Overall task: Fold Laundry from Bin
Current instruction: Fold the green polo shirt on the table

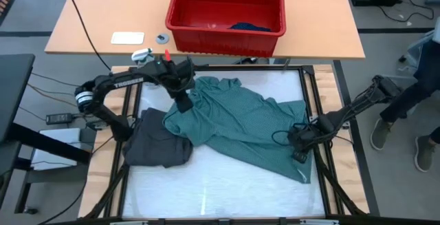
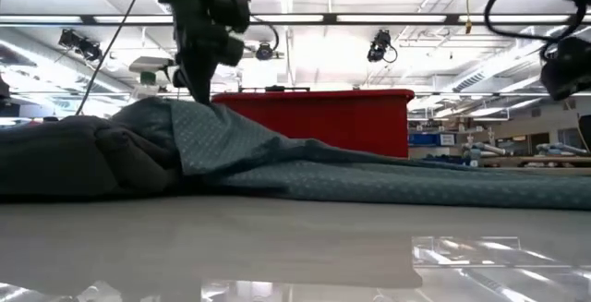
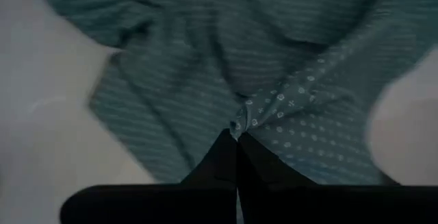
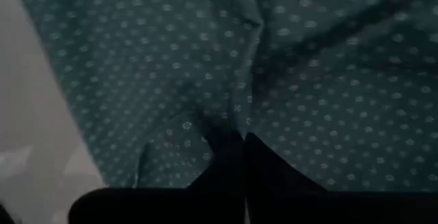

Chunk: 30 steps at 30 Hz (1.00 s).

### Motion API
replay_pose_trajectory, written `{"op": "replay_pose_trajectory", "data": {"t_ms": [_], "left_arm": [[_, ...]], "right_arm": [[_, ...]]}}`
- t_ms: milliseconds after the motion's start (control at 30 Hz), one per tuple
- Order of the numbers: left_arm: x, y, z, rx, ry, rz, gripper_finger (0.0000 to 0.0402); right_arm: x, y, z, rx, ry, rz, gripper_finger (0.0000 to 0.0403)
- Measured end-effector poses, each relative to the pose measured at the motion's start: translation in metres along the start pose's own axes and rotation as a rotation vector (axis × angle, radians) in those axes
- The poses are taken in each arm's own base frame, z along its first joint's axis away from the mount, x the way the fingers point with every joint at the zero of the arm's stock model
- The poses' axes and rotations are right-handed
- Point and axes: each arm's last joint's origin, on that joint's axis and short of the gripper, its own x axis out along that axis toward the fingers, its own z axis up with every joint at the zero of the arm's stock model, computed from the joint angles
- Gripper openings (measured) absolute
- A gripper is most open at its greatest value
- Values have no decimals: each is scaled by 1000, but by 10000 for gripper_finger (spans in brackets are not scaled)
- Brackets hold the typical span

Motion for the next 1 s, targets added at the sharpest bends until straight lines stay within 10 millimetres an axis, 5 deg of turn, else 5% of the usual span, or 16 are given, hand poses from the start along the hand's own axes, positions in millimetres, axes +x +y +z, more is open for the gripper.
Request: {"op": "replay_pose_trajectory", "data": {"t_ms": [233, 433, 600, 733, 1000], "left_arm": [[12, 26, 3, -48, 63, 20, 21], [4, 39, -2, -26, 76, 107, 94], [-5, 49, -4, -69, 55, 88, 137], [-7, 37, 6, -32, -48, -96, 144], [32, -11, 38, 71, -211, -181, 128]], "right_arm": [[4, -1, 11, 229, 19, -15, 33], [-14, 7, 14, 450, -48, -25, 75], [-32, 24, 20, 438, -138, 72, 76], [-23, 38, 24, 351, -136, 183, 63], [16, 38, 19, 400, -141, -7, 15]]}}
